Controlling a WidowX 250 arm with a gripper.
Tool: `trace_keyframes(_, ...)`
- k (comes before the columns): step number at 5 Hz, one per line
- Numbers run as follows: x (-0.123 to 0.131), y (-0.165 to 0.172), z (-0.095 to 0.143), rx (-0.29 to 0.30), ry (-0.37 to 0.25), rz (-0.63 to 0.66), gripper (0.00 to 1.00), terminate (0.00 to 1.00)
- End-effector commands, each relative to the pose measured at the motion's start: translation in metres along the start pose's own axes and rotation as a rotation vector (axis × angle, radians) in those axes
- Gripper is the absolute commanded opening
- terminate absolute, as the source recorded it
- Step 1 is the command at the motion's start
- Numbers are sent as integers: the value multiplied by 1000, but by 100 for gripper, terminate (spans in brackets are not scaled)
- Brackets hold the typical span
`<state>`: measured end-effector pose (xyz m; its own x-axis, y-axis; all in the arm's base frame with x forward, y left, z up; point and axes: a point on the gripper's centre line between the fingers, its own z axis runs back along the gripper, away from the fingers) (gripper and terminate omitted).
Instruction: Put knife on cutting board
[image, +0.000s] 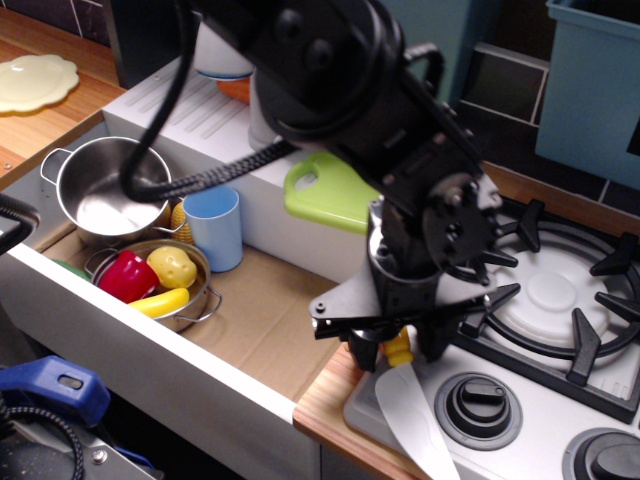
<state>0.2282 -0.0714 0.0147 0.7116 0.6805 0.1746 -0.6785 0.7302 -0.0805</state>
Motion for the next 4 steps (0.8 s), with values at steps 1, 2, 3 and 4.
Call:
trace_keyframes(1,5,-3,2,11,-9,4,0,0)
trace_keyframes(2,9,-6,10,29,-18,-10,0,0)
trace_keyframes(3,23,-11,23,61,-76,-39,0,0)
trace_keyframes(4,49,-18,25,55,-126,-93,0,0)
